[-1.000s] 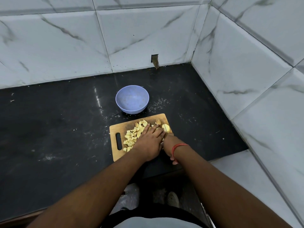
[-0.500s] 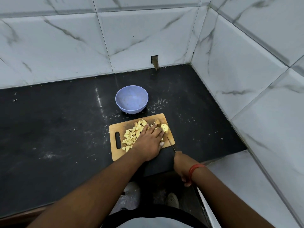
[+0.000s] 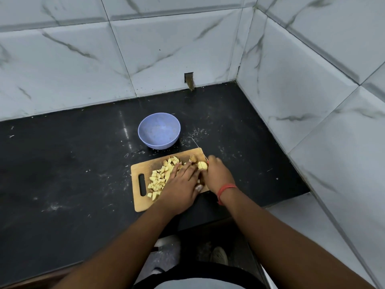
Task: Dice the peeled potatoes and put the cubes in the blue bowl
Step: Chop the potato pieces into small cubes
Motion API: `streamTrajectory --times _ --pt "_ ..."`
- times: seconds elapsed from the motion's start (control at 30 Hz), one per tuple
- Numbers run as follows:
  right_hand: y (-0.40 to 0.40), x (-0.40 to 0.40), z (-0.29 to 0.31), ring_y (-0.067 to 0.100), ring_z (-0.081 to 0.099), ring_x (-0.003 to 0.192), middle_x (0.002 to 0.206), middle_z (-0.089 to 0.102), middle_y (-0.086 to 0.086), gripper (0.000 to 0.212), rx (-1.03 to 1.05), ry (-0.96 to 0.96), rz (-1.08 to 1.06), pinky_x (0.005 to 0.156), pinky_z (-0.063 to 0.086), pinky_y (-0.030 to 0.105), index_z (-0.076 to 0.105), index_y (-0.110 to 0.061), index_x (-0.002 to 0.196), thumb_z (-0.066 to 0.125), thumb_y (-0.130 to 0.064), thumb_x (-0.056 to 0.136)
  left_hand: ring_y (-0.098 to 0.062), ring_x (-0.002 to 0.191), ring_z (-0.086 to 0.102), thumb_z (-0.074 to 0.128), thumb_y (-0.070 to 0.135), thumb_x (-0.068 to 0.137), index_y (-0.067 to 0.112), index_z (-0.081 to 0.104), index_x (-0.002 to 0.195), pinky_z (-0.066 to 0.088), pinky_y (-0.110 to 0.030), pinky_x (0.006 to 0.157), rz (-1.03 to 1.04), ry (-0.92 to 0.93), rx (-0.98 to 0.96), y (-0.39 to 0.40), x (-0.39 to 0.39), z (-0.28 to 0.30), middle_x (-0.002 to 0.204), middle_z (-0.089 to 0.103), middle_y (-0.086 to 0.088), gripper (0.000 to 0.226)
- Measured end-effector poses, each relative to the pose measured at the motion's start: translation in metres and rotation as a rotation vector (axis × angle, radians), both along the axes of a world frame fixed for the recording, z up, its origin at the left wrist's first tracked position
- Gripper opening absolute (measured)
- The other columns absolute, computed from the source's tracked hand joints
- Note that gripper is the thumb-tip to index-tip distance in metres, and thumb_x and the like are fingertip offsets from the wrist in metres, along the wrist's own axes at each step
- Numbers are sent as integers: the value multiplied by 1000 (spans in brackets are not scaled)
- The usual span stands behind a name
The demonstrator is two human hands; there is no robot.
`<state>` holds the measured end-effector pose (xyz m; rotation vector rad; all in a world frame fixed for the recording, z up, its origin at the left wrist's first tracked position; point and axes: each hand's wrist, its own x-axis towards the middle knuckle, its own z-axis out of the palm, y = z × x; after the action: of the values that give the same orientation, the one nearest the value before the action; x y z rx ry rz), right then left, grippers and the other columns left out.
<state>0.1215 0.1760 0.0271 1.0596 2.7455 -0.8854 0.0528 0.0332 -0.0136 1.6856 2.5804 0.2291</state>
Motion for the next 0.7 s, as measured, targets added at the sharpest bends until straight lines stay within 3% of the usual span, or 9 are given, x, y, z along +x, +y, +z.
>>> streamTrajectory --times 0.17,0.33,0.5,0.7 --pt "12 -9 -10 25 61 87 115 44 -1 26 130 -14 116 67 44 31 53 -18 114 59 -25 89 -22 153 21 24 49 103 15 46 149 8 -48 126 28 31 6 -11 -11 -4 156 41 -6 61" --pt "35 -16 -11 17 58 79 106 46 -9 17 130 -8 310 68 47 29 61 -22 101 58 -14 86 -21 153 19 25 48 103 16 49 146 4 -46 126 11 36 5 -7 -10 -1 157 40 -6 59" --pt "56 -20 -6 15 57 90 110 51 -12 22 84 1 499 77 48 31 65 -22 100 57 -9 84 -22 151 23 24 50 103 14 52 145 3 -47 126 2 42 -12 3 -9 2 152 46 -5 62" --pt "69 -13 -16 13 57 89 107 48 -13 23 47 57 369 79 50 31 63 -27 106 66 -20 84 -20 151 21 20 51 101 14 51 145 2 -53 125 10 31 -51 10 -9 3 148 47 0 65"
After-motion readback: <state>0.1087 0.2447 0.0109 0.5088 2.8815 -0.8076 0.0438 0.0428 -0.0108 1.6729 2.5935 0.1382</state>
